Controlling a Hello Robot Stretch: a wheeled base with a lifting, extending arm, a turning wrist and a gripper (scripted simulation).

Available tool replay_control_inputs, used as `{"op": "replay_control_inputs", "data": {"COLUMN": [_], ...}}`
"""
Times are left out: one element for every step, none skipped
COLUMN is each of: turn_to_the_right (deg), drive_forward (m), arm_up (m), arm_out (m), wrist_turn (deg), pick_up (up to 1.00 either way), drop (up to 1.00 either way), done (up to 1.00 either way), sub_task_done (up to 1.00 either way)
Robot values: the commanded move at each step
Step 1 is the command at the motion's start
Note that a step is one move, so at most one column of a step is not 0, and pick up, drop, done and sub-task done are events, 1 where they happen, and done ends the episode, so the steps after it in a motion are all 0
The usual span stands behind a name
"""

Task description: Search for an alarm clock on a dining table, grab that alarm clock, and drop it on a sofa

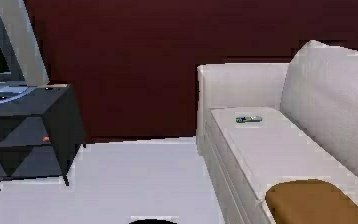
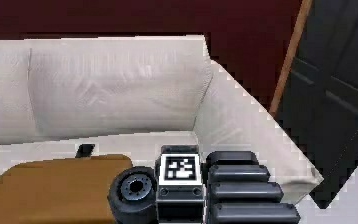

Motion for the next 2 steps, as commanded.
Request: {"op": "replay_control_inputs", "data": {"turn_to_the_right": [0.0,45.0], "drive_forward": [0.65,0.00], "arm_up": [0.00,0.00], "arm_out": [0.00,0.00], "wrist_turn": [0.0,0.0], "pick_up": [0.00,0.00], "drop": [0.00,0.00], "done": [0.00,0.00], "sub_task_done": [0.00,0.00]}}
